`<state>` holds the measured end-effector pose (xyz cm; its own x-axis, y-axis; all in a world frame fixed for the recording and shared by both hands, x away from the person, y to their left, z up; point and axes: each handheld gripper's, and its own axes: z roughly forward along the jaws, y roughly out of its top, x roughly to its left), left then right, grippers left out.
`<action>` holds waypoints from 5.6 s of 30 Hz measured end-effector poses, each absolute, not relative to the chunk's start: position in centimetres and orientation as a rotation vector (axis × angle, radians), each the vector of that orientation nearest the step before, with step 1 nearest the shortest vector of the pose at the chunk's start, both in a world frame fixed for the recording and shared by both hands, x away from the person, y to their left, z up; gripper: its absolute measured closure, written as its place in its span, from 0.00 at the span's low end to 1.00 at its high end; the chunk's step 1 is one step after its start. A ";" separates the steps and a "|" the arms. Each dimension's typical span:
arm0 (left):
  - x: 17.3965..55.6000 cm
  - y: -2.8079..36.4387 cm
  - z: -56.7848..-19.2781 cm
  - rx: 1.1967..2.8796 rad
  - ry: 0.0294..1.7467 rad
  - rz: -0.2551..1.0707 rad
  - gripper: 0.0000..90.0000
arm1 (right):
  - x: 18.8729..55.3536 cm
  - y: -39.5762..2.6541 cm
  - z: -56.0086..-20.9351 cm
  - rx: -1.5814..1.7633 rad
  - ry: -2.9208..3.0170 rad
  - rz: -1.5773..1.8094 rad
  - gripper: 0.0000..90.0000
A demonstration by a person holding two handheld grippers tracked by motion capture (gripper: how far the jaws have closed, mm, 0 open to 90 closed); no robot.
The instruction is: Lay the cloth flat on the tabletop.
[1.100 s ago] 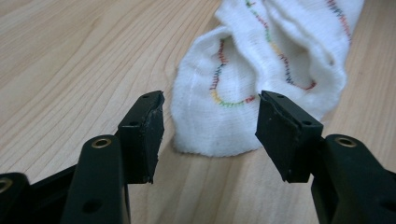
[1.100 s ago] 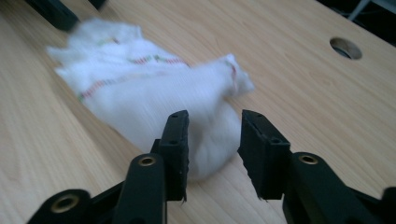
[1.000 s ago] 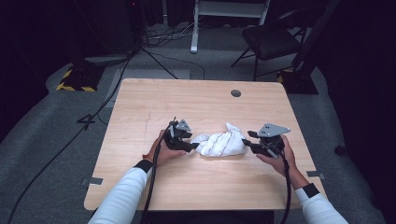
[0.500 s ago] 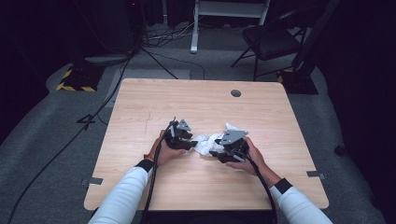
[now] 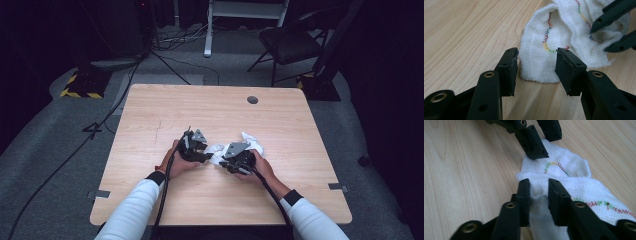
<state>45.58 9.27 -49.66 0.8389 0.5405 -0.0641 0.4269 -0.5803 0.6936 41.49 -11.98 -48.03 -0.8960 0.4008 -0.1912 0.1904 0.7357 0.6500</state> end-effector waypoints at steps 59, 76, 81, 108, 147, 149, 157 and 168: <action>43.0 15.1 -41.6 2.090 0.575 0.464 0.96 | 40.9 -26.1 -37.8 0.810 2.116 1.274 0.96; 46.5 19.6 -44.5 2.137 0.837 0.430 0.96 | 44.5 -29.0 -41.4 1.056 2.111 1.117 0.97; 46.7 19.6 -45.7 2.187 0.870 0.390 0.96 | 45.2 -29.9 -42.9 1.118 2.136 1.043 0.97; 40.2 18.0 -46.7 2.220 0.774 0.345 0.69 | 44.4 -30.4 -45.9 1.136 2.244 0.930 0.84; 45.9 2.7 -48.8 2.351 0.499 0.204 0.51 | 37.6 -19.9 -48.3 0.541 2.649 1.094 0.59; 46.0 2.7 -49.0 2.355 0.506 0.204 0.53 | 37.7 -19.9 -48.5 0.543 2.659 1.086 0.61; 46.2 3.0 -48.9 2.367 0.485 0.243 0.77 | 38.0 -20.1 -49.1 0.561 2.659 1.035 0.79; 46.9 5.9 -46.7 2.230 0.527 0.232 0.95 | 37.9 -21.0 -48.3 0.525 2.662 1.010 0.96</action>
<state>46.93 5.90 -46.66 0.8956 0.4448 -0.0074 0.2951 -0.5815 0.7582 37.85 -21.04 -48.29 -0.9052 0.4132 -0.0997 0.2431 0.6957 0.6759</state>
